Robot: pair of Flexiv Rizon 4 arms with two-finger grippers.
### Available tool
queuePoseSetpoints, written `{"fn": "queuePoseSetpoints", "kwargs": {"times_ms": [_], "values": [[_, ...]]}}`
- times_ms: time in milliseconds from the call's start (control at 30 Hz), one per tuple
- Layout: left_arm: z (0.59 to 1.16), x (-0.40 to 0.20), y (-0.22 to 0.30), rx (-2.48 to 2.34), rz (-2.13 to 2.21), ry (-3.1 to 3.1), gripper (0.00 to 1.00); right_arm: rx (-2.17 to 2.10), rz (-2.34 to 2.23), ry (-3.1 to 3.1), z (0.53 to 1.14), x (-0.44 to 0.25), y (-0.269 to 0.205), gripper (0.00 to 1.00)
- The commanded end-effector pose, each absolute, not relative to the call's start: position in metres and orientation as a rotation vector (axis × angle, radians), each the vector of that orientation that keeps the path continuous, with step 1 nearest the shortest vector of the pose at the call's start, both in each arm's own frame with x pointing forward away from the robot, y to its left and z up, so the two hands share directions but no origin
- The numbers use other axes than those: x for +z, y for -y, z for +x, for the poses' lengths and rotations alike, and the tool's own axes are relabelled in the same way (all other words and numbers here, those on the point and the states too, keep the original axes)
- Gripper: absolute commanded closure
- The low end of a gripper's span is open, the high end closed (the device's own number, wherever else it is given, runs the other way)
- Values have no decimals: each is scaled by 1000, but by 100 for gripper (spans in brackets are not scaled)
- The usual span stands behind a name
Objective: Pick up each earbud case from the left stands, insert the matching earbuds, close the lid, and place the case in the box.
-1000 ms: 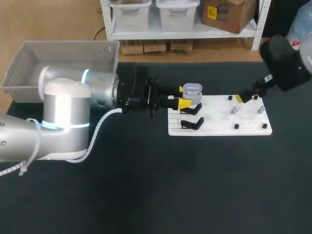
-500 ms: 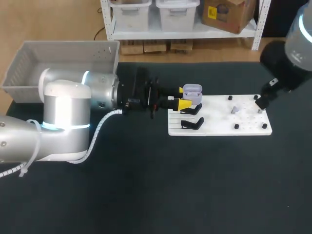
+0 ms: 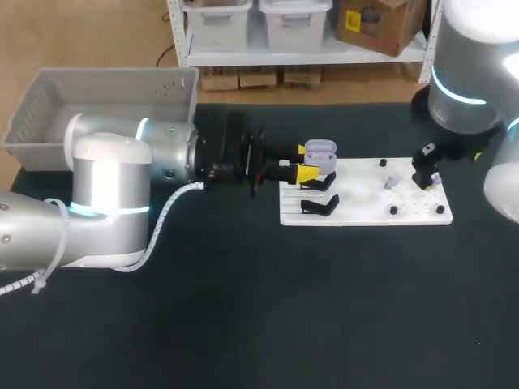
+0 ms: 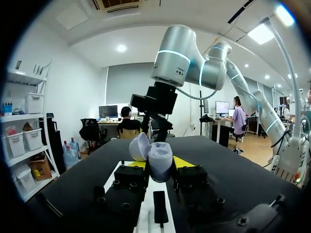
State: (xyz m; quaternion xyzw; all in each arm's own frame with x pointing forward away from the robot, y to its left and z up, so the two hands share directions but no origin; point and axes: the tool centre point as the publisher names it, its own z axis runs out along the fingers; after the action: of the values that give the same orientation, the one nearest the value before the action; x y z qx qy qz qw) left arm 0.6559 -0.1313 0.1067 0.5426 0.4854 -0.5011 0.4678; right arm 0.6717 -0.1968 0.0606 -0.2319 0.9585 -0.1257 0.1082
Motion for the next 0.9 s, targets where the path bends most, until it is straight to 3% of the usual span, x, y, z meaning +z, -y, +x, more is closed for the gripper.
{"fn": "queuePoseSetpoints", "kwargs": {"times_ms": [33,100,233,300,900], "values": [[655,106,131,-1226,1328,-1189,100,-347,-638,-2833,677,51,193,2],[655,106,131,-1226,1328,-1189,100,-345,-631,-2838,676,48,192,18],[655,106,131,-1226,1328,-1189,100,-302,-567,-2850,675,45,190,29],[655,106,131,-1226,1328,-1189,100,-280,-539,-2851,674,45,187,51],[655,106,131,-1226,1328,-1189,100,-333,-492,-2883,681,30,182,56]]}}
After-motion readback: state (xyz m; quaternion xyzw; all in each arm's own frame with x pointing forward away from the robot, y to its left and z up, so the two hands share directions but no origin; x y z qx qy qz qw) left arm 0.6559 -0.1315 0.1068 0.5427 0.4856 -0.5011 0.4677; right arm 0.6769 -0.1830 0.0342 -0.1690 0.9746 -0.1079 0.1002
